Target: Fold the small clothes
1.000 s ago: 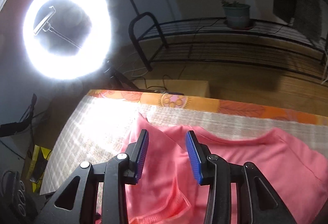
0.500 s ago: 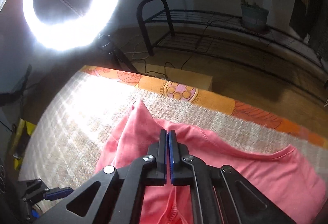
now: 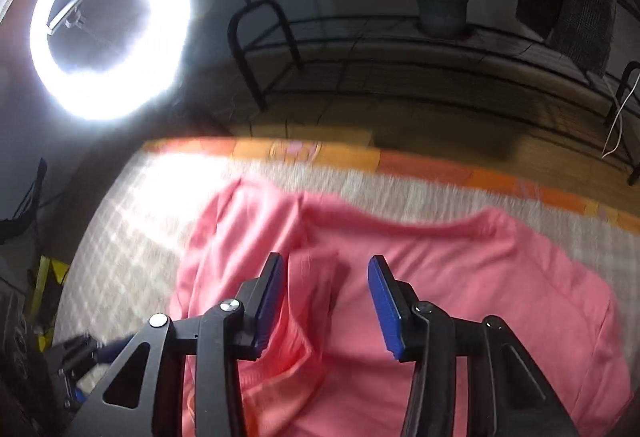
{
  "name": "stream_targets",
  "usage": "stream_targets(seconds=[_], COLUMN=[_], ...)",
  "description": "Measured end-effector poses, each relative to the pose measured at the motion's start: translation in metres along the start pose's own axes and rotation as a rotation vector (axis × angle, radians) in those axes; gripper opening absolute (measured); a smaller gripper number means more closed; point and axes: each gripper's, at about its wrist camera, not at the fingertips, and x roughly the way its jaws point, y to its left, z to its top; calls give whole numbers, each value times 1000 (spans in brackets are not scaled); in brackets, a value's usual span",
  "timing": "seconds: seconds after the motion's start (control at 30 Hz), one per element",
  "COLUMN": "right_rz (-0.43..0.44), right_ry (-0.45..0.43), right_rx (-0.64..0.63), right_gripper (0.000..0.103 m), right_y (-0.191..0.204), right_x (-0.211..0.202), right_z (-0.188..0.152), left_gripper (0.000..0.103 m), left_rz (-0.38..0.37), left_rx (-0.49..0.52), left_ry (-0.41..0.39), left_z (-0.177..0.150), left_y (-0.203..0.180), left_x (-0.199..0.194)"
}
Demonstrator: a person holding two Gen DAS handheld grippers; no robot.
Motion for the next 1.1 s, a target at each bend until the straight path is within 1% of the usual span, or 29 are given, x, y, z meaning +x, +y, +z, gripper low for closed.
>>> stream_targets(seconds=[0.03,0.07,0.1,0.13,0.17,0.2,0.23,0.3,0.37,0.4,0.43,0.47,0.5,0.53,0.63,0.73,0.83,0.93,1.03,1.07,1.1], right_rz=[4,19,30,18,-36,-130,-165,-162,-186,-199,-198,-173,-135,-118,-92,-51,-20,0,24,26,28], right_ry=[14,24,33,33,22,12,14,12,-18,-32,-34,-36,-61,-84,-136,-177,-218,-249,-295,-315,-333], right_rx=[-5,-17,-37,-62,-97,-122,-116,-74,-52,-31,-6,15,37,45,66,102,123,127,122,119,114], right_gripper=[32,15,6,0,0,0,0,0,0,3,20,32,32,32,32,32,32,33,40,44,45], right_y=[1,3,7,11,15,17,14,5,-1,-4,-8,-11,-15,-17,-21,-27,-29,-28,-19,-17,-16], right_x=[2,3,5,6,5,5,6,2,-6,-11,-17,-24,-38,-52,-94,-138,-186,-232,-278,-295,-311], right_z=[-5,-9,-12,-14,-15,-15,-15,-13,-11,-11,-11,-13,-16,-19,-32,-49,-73,-96,-125,-137,-148], left_gripper=[36,36,36,36,36,36,36,36,36,36,36,36,36,36,36,36,36,36,36,36,36], left_rz=[1,2,2,3,3,5,8,12,8,14,25,35,35,31,39,46,47,11,-28,-43,-54], left_rx=[1,2,4,5,6,8,11,15,12,7,2,1,-2,-5,20,78,139,161,173,179,185], left_ry=[0,0,1,1,2,3,3,5,9,14,16,15,9,-1,-45,-95,-124,-132,-138,-137,-134], left_z=[0,0,0,0,0,1,1,1,2,3,3,3,3,3,7,9,5,-2,-15,-23,-31], left_y=[-1,-2,-3,-3,-4,-5,-6,-7,-7,-6,-5,-4,-3,-3,-10,-28,-50,-70,-93,-103,-111], left_x=[0,1,1,1,1,1,1,2,2,1,-1,-6,-12,-22,-60,-107,-149,-183,-207,-215,-222])
